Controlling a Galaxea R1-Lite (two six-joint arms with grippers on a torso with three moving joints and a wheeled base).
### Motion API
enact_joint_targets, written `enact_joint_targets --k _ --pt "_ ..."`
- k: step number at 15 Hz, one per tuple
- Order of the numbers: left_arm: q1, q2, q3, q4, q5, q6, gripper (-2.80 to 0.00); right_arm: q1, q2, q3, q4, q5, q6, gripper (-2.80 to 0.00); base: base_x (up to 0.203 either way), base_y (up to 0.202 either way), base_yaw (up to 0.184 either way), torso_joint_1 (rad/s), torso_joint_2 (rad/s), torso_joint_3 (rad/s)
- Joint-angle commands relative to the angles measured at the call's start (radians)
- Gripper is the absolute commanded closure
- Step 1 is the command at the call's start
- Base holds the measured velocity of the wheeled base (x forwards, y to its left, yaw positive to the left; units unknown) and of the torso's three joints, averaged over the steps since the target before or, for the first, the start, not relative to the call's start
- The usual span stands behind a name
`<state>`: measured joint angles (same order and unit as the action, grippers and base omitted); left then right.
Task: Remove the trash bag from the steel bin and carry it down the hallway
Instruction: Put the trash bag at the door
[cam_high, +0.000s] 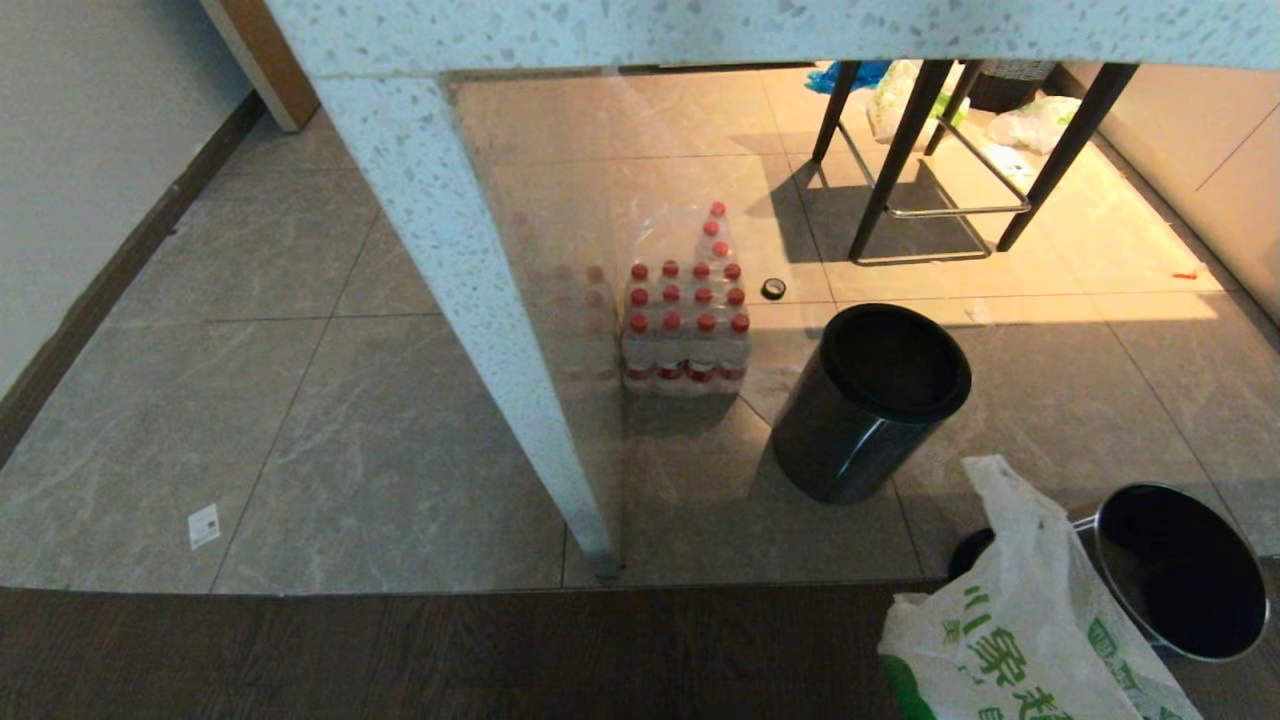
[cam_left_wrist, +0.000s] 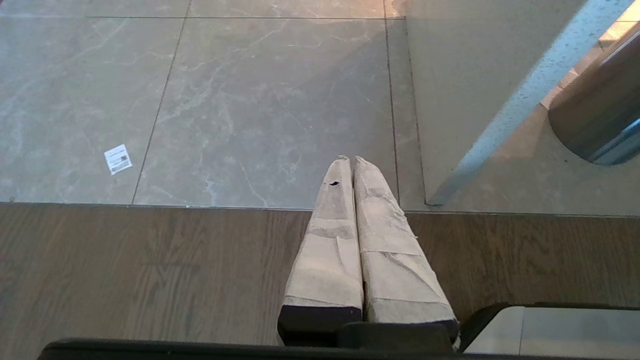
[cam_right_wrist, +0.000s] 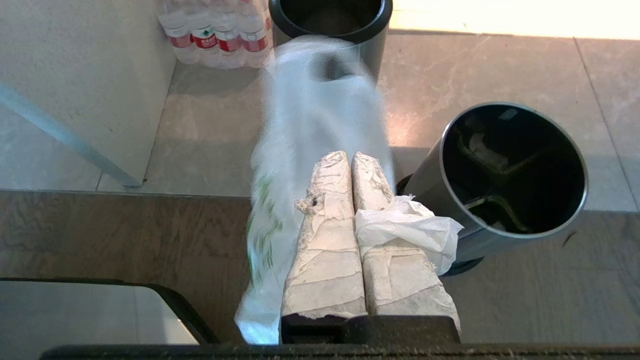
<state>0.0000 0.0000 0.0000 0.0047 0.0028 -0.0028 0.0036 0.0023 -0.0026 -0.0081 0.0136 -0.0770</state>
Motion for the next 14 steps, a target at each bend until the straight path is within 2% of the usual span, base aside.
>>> enact_joint_targets --k 1,3,14 --pt "0.000 0.000 0.000 0.000 0.000 0.000 0.00 0.001 -0.002 0.003 0.005 -0.001 0.008 0.00 0.000 0.000 0.000 0.000 0.00 0.000" --pt "0.000 0.000 0.000 0.000 0.000 0.000 0.00 0.001 -0.002 0.003 0.003 -0.006 0.033 0.00 0.000 0.000 0.000 0.000 0.00 0.000" --pt "0.000 0.000 0.000 0.000 0.000 0.000 0.00 0.001 -0.002 0.003 0.003 -0.007 0.034 0.00 0.000 0.000 0.000 0.000 0.00 0.000"
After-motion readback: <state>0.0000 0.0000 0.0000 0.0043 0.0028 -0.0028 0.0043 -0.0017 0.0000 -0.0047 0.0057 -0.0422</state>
